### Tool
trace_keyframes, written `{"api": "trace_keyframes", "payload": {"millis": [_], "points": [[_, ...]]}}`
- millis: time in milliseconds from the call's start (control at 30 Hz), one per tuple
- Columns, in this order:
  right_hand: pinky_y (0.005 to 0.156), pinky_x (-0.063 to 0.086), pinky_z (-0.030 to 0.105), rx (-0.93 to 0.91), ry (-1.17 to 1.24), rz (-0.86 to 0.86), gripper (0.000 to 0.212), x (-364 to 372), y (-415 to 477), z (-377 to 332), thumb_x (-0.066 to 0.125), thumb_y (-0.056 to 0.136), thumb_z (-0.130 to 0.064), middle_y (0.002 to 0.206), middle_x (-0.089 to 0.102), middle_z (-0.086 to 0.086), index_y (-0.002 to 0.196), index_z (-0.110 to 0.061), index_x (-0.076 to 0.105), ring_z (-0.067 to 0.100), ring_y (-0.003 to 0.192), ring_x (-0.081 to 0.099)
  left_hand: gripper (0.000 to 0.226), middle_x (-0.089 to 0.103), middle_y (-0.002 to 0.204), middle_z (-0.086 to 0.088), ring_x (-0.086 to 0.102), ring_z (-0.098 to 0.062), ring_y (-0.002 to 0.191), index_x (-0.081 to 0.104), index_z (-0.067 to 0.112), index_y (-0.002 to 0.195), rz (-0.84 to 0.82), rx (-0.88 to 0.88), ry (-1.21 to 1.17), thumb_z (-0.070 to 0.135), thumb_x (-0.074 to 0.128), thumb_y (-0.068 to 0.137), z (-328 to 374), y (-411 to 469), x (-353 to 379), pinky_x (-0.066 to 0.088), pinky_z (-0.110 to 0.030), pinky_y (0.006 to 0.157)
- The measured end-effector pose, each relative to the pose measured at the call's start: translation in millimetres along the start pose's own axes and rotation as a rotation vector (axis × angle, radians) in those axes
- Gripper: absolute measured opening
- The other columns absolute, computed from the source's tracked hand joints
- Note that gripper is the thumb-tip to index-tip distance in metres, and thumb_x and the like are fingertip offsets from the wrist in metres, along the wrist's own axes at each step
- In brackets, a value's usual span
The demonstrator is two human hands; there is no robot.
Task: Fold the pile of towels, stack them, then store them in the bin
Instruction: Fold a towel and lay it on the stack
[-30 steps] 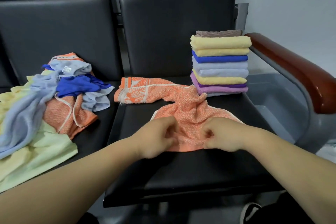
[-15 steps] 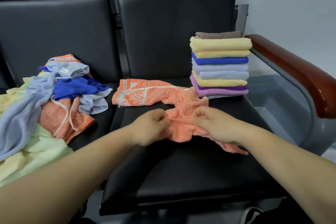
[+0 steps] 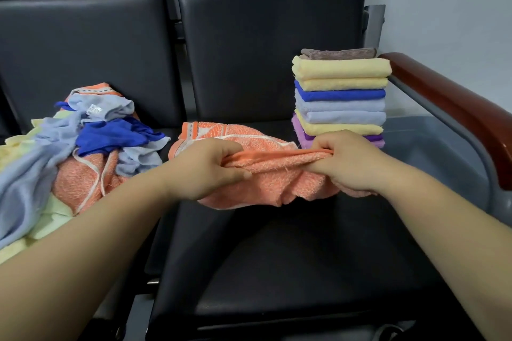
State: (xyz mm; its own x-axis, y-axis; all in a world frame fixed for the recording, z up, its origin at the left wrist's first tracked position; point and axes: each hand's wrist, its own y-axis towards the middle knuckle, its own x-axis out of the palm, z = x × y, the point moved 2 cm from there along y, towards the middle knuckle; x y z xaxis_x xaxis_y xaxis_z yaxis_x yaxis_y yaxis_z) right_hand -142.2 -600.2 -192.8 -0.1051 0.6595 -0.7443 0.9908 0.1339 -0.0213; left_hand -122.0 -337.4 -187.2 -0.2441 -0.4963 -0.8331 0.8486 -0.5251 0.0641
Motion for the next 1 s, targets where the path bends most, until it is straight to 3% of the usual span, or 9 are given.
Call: {"api": "trace_keyframes", "payload": {"millis": [167,267,333,467,567,667,767,900,1000], "points": [[0.067,0.05,0.03,-0.039,0.115,-0.065,0.026,8.1,-0.3,-12.2,0.074,0.092,-0.042,0.071,0.065,-0.017,0.084,-0.021,0.062,0.0,0.067,0.061,0.017,0.056,0.066,0.011,0.056,-0.008,0.063,0.059,0.024,0.08,0.092,-0.15,-0.131,0.025,0.07,0.093,-14.9,1.0,-1.0,0.046,-0.026,0.058],[0.085,0.059,0.039,-0.052,0.124,-0.124,0.03,13.3,-1.2,-16.6,0.084,0.083,-0.043,0.097,0.074,-0.002,0.101,-0.026,0.067,0.016,0.089,0.071,0.005,0.069,0.084,0.012,0.066,-0.015,0.09,0.065,0.037,0.093,0.186,-0.188,-0.233,0.036,0.063,0.088,-14.2,-0.1,-3.1,0.054,-0.037,0.081],[0.086,0.06,0.037,-0.045,0.028,-0.208,0.042,18.8,-2.5,-13.6,0.087,0.077,-0.048,0.103,0.074,-0.008,0.111,-0.035,0.068,0.013,0.093,0.071,0.017,0.071,0.087,0.009,0.068,-0.016,0.092,0.068,0.032,0.093,0.149,-0.154,-0.247,0.047,0.068,0.084,-10.1,-1.3,-9.8,0.056,-0.044,0.087],[0.067,0.05,0.028,-0.054,-0.122,-0.155,0.021,19.4,2.8,-10.0,0.081,0.085,-0.036,0.073,0.068,-0.009,0.072,-0.028,0.065,0.01,0.07,0.061,0.058,0.066,0.071,-0.003,0.064,-0.02,0.07,0.066,0.015,0.079,-0.053,-0.112,0.059,0.07,0.074,0.063,-3.4,-3.0,-15.2,0.055,-0.049,0.076],[0.064,0.046,0.033,-0.052,0.025,-0.028,0.03,12.6,4.3,-19.6,0.077,0.088,-0.035,0.068,0.06,-0.005,0.074,-0.012,0.064,0.011,0.064,0.054,0.042,0.063,0.069,0.003,0.061,-0.012,0.068,0.065,0.017,0.077,-0.039,-0.138,0.14,0.057,0.078,0.076,-11.2,-2.5,-18.0,0.054,-0.042,0.074],[0.085,0.061,0.049,-0.082,0.204,-0.01,0.019,11.9,0.1,-28.9,0.08,0.085,-0.035,0.088,0.075,0.001,0.089,-0.017,0.074,0.019,0.086,0.072,0.022,0.074,0.087,0.007,0.07,-0.008,0.082,0.073,0.025,0.099,-0.009,-0.143,-0.109,0.043,0.077,0.086,-12.1,-8.5,-23.7,0.059,-0.035,0.078],[0.094,0.055,0.067,-0.07,0.428,-0.117,0.034,18.2,-5.2,-34.9,0.089,0.078,-0.026,0.102,0.078,0.013,0.107,-0.017,0.074,0.041,0.104,0.073,0.02,0.072,0.078,0.007,0.067,-0.007,0.063,0.067,0.012,0.116,0.07,-0.192,-0.544,0.017,0.068,0.097,-9.0,-8.7,-21.3,0.051,-0.024,0.05],[0.097,0.059,0.037,-0.069,0.287,-0.272,0.062,26.7,-5.1,-41.0,0.096,0.07,-0.032,0.115,0.075,-0.012,0.125,-0.034,0.066,0.005,0.106,0.072,0.05,0.069,0.12,-0.027,0.069,-0.037,0.104,0.061,0.001,0.127,0.069,-0.283,-0.993,0.017,0.071,0.08,-11.6,-5.2,-18.5,0.056,-0.053,0.089],[0.059,0.049,0.008,-0.059,0.03,-0.244,0.033,24.7,-5.5,-41.7,0.09,0.077,-0.032,0.088,0.072,-0.014,0.101,-0.03,0.068,-0.011,0.072,0.065,0.04,0.075,0.11,-0.015,0.073,-0.028,0.102,0.073,0.012,0.111,-0.02,-0.188,-0.763,0.019,0.08,0.073,-3.7,-7.9,-22.3,0.058,-0.043,0.089]]}}
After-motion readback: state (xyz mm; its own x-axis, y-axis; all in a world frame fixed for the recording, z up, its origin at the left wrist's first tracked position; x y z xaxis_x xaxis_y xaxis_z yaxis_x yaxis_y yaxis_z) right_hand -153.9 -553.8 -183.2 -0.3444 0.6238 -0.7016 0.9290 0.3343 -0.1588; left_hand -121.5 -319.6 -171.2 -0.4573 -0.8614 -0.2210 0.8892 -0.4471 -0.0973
